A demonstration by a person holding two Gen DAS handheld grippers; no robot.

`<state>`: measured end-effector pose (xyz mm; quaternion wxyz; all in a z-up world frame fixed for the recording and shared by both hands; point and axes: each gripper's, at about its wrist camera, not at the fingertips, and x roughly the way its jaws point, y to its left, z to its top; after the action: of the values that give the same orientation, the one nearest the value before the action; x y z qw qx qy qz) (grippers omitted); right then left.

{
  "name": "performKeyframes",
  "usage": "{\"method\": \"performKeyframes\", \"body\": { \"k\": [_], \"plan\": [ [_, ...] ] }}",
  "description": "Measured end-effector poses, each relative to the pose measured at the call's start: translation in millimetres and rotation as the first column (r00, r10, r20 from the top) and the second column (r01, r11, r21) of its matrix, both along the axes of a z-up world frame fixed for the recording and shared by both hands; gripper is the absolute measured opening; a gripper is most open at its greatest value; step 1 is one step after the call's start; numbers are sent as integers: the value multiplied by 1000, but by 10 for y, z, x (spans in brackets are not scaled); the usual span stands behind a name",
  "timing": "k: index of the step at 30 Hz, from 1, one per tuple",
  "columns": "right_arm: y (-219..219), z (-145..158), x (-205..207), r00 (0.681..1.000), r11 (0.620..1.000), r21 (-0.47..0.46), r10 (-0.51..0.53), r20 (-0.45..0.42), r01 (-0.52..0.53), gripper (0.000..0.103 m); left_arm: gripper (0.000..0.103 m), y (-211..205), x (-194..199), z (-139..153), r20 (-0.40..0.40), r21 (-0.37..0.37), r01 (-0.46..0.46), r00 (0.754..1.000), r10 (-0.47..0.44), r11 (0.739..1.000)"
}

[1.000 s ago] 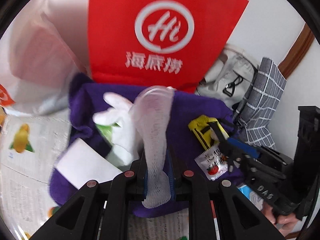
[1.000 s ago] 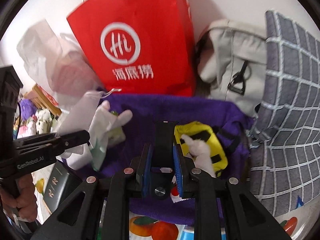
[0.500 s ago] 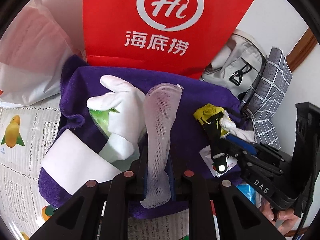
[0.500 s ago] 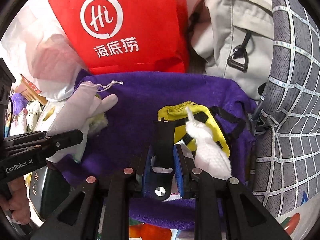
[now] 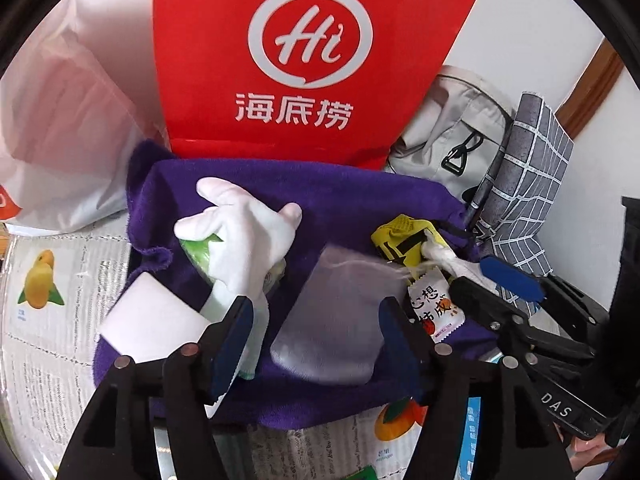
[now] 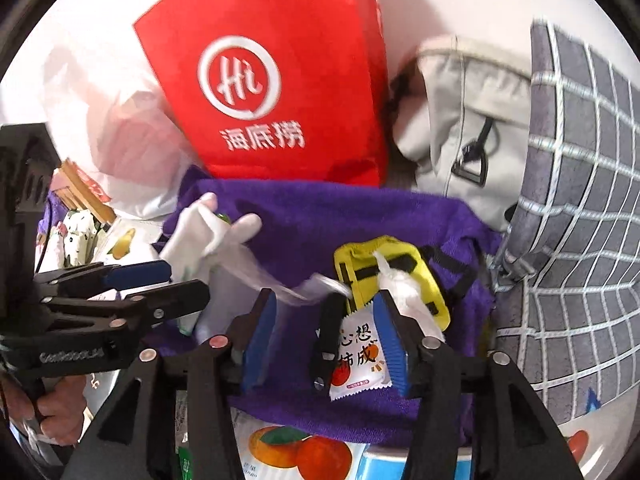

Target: Organize soft objects

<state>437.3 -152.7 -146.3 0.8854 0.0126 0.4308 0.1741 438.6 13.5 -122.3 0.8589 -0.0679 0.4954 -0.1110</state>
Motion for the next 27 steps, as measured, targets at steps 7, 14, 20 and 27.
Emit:
{"method": "performKeyframes", "body": {
  "k": [7, 14, 20, 27],
  "plan": [
    [-91, 203, -328, 998, 1000, 20, -24, 50, 23, 56, 63, 178, -142, 274, 71, -32, -53, 996, 56, 998],
    [115, 189, -936, 996, 999, -13, 43, 81, -42, 69, 63, 196, -404, 567, 172, -49, -59, 983, 67, 997],
    [321, -96, -1338, 995, 996, 3, 93, -26, -93, 69, 63, 327, -836, 634, 175, -70, -35, 983, 47, 997],
    [510, -517, -1734, 988, 996, -7, 89, -128, -91, 64, 63, 644, -1407, 578, 192, -85, -72, 978, 87, 994]
  ]
}}
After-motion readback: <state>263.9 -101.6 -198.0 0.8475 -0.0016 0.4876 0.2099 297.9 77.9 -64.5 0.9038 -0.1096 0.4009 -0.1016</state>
